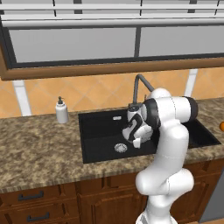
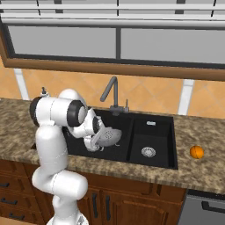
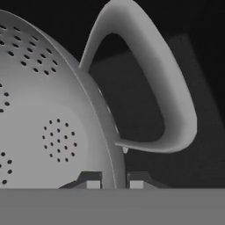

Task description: Put the colander in the sink, put the orange in the colander, and turn on the sink faucet and pour water over the colander.

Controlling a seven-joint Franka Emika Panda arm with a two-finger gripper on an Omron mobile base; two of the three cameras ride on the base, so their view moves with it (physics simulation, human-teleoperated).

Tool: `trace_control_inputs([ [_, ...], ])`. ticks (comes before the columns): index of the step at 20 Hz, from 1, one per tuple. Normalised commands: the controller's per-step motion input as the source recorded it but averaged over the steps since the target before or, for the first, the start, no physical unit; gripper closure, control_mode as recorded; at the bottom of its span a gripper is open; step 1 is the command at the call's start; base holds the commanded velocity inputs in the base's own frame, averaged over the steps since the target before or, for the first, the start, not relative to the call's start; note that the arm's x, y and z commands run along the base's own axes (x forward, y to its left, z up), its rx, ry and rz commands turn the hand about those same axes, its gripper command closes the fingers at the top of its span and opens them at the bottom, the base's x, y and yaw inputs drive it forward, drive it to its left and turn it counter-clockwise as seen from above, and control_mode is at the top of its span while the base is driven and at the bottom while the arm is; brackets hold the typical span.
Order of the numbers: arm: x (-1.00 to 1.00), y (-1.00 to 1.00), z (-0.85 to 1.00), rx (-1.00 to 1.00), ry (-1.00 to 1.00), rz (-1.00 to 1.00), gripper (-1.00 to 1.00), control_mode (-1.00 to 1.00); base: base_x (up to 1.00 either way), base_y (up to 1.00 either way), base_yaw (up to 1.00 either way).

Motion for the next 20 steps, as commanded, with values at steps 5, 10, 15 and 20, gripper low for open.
trace_control_inputs([
  [5, 0.0, 0.34, -0.86, 0.01, -0.03, -0.24, 1.0, -1.0, 0.0, 0.0, 0.0],
  [10, 0.0, 0.24, -0.88, 0.0, -0.12, -0.24, 1.0, -1.0, 0.0, 0.0, 0.0],
  [15, 0.0, 0.23, -0.87, 0.0, -0.16, -0.24, 1.0, -1.0, 0.0, 0.0, 0.0],
  [20, -0.01, 0.38, -0.86, 0.0, -0.12, -0.23, -1.0, -1.0, 0.0, 0.0, 0.0],
])
